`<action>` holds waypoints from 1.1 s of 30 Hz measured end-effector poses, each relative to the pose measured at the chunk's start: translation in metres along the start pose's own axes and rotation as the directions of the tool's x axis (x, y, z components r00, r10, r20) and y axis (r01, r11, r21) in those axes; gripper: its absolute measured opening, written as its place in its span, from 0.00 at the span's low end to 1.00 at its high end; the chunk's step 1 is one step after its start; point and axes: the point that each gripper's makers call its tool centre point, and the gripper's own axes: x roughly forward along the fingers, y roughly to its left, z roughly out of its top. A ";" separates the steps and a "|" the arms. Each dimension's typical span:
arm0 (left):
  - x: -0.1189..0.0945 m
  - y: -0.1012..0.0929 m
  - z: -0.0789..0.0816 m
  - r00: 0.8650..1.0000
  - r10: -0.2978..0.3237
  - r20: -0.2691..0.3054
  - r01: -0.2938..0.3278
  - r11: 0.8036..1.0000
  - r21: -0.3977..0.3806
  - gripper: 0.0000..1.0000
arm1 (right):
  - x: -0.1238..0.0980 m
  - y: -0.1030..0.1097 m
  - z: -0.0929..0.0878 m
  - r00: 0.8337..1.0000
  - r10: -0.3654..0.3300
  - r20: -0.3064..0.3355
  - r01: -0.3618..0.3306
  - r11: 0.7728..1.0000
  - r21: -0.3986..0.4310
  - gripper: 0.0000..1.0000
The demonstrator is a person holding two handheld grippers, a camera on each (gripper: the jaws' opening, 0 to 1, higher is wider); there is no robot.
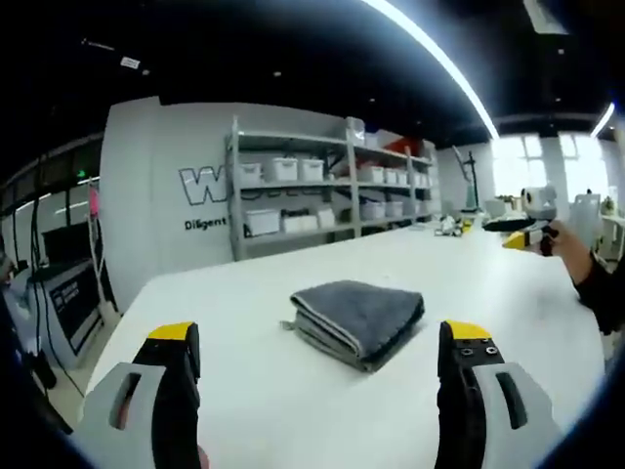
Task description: Open the folded towel by lifting each exposed corner and separating the folded layers until the towel lies flat within the target outline without major curled edges
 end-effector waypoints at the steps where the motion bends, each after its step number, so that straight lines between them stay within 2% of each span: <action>1: 0.000 0.000 0.000 1.000 0.000 0.000 0.000 1.000 -0.002 1.00 | 0.000 0.000 0.000 1.000 0.001 -0.001 -0.001 1.000 -0.002 0.99; 28: 0.005 -0.003 0.004 1.000 -0.003 0.031 0.001 0.999 0.049 1.00 | 0.000 -0.010 0.002 0.999 -0.032 0.014 0.032 0.999 0.015 1.00; 32: 0.011 -0.006 -0.008 0.999 -0.036 -0.029 0.037 0.999 0.035 1.00 | 0.002 -0.007 0.004 1.000 -0.022 0.010 0.022 1.000 0.010 1.00; 33: 0.011 -0.006 -0.007 0.999 -0.036 -0.033 0.037 0.999 0.040 1.00 | 0.002 -0.004 0.005 1.000 -0.014 0.004 0.014 1.000 0.004 1.00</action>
